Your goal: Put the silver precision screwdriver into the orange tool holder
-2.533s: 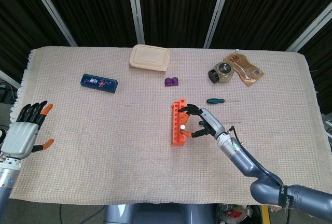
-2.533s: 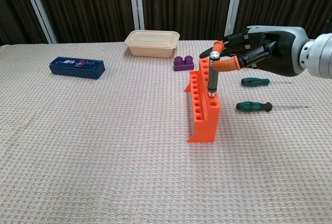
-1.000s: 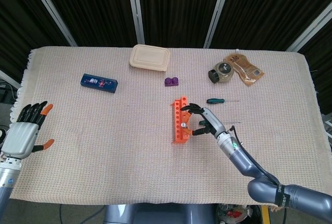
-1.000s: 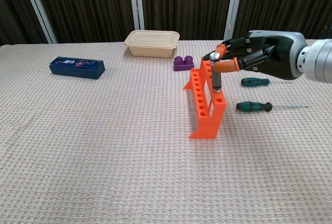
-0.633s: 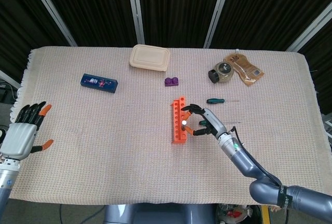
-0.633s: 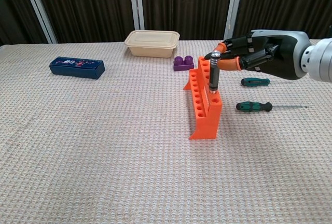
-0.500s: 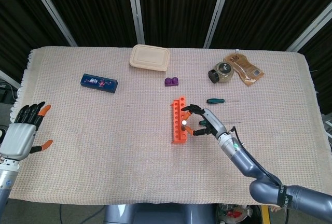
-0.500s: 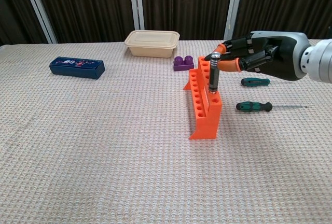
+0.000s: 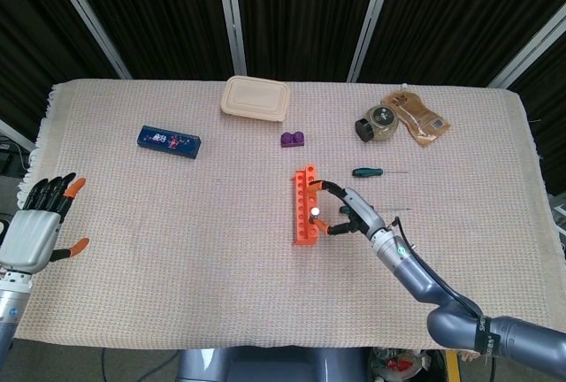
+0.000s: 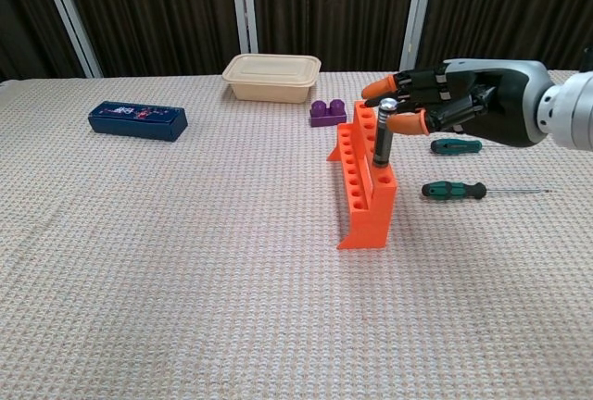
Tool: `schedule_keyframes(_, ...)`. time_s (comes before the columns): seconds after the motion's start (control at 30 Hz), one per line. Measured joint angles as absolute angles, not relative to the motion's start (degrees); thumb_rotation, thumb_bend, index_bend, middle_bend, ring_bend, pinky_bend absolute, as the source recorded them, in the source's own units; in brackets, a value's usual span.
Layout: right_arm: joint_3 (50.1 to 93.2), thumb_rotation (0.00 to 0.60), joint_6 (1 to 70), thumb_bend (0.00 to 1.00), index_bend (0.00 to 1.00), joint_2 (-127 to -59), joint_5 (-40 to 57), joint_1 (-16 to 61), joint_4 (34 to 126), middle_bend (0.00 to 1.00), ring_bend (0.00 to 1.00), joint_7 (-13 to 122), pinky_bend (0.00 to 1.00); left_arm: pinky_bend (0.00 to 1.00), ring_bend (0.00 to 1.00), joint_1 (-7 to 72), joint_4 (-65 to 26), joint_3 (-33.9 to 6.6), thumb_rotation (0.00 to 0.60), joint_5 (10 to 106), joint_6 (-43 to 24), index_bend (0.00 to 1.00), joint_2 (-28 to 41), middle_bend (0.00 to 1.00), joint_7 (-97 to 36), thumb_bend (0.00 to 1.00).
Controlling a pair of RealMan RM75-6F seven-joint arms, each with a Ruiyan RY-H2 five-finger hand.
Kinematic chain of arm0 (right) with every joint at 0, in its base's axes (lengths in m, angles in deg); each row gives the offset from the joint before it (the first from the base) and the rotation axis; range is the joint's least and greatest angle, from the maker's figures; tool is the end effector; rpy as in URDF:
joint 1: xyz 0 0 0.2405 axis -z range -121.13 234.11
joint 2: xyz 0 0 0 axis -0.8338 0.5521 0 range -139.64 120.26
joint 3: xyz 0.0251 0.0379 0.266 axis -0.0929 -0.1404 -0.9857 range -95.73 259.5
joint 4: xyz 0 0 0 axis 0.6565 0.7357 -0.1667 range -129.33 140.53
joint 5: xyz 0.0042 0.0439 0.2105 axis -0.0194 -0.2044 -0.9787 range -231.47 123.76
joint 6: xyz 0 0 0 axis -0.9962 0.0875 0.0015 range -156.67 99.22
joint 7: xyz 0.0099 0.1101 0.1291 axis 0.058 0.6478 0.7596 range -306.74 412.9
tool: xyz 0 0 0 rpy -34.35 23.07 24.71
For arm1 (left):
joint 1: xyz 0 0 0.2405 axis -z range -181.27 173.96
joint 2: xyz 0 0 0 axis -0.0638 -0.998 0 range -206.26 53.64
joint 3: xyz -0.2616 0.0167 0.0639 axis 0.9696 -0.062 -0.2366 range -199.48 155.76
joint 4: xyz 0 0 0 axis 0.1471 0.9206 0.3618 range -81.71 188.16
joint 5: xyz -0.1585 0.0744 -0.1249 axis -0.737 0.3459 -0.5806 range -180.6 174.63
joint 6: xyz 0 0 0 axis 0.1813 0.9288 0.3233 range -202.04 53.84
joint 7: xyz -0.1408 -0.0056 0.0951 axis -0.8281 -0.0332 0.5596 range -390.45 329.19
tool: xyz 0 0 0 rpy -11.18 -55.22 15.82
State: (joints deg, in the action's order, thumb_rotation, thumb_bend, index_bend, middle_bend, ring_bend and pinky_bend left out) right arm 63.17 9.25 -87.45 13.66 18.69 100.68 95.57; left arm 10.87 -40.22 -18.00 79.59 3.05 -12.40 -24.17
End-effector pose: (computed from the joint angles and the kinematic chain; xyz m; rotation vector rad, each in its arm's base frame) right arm -0.1406 -0.3675 0.0048 1.3852 -2.1469 1.3644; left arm -0.2975 0.2641 0.1444 -1.5329 -0.8314 -0.8608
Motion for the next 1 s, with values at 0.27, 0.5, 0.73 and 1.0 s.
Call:
schedule_keyframes(0.27,63.1,0.6,11.6,0.15,0.0,-84.8,17.5,20.1,103.0,0.0,0.0,97.0,0.0,0.0,0.0,10.6,-40.5,-18.0,0.6,79.9,3.6,0.0,-12.7,0.0,-24.4,0.18)
schedule_keyframes(0.5,63.5,0.6,18.9,0.18,0.14,-80.6,21.0,23.0,105.1,0.05,0.0,93.1,0.0,0.0,0.0,9.8,-40.5,-18.0,0.6,79.9,4.8,0.0,-12.8,0.0,-24.4,0.18)
schedule_keyframes(0.73,64.9,0.6,30.5,0.28,0.18,-79.2,21.1,27.4,105.4,0.08,0.0,74.2,0.0,0.0,0.0,8.8,-40.6,-18.4,0.6,80.1,6.1,0.0,-12.4,0.0,-24.1,0.18)
schedule_keyframes(1.0,68.8,0.6,45.2,0.28,0.07,-79.0,21.3,34.2,103.4,0.01,0.0,52.5,0.0,0.0,0.0,7.4,-41.9,-20.0,0.6,82.8,8.1,0.0,-11.7,0.0,-23.3,0.18)
